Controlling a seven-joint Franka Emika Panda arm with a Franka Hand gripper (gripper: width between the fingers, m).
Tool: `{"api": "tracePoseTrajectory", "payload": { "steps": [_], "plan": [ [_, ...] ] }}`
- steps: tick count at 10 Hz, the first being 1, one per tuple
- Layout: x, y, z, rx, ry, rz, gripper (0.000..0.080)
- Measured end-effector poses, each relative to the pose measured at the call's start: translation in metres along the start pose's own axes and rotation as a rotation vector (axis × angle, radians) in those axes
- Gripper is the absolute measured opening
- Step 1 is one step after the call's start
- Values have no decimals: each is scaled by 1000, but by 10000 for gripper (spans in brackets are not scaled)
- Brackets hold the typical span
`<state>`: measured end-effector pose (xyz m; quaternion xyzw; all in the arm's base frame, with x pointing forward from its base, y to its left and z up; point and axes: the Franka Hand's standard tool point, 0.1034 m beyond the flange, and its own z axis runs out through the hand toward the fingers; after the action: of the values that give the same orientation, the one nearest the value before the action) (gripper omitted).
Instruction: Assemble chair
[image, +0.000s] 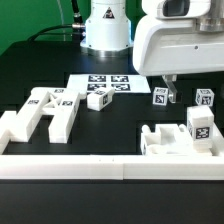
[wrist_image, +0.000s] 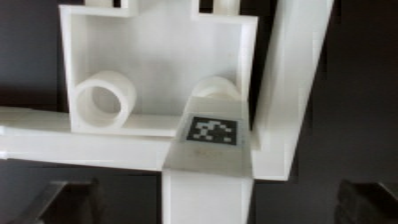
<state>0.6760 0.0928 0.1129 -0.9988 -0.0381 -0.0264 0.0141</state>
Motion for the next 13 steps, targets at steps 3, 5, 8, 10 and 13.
{"api": "tracePoseTrajectory", "payload": {
  "steps": [3, 5, 8, 10, 13],
  "plan": [
    [4, 3, 11, -2, -5, 0, 648],
    [10, 2, 19, -4, -3, -2, 648],
    [8, 1, 28, -6, -11, -4, 648],
    [7, 2, 29, -7, -9, -5, 534],
    [7, 2, 29, -6, -9, 10, 289]
  ]
}}
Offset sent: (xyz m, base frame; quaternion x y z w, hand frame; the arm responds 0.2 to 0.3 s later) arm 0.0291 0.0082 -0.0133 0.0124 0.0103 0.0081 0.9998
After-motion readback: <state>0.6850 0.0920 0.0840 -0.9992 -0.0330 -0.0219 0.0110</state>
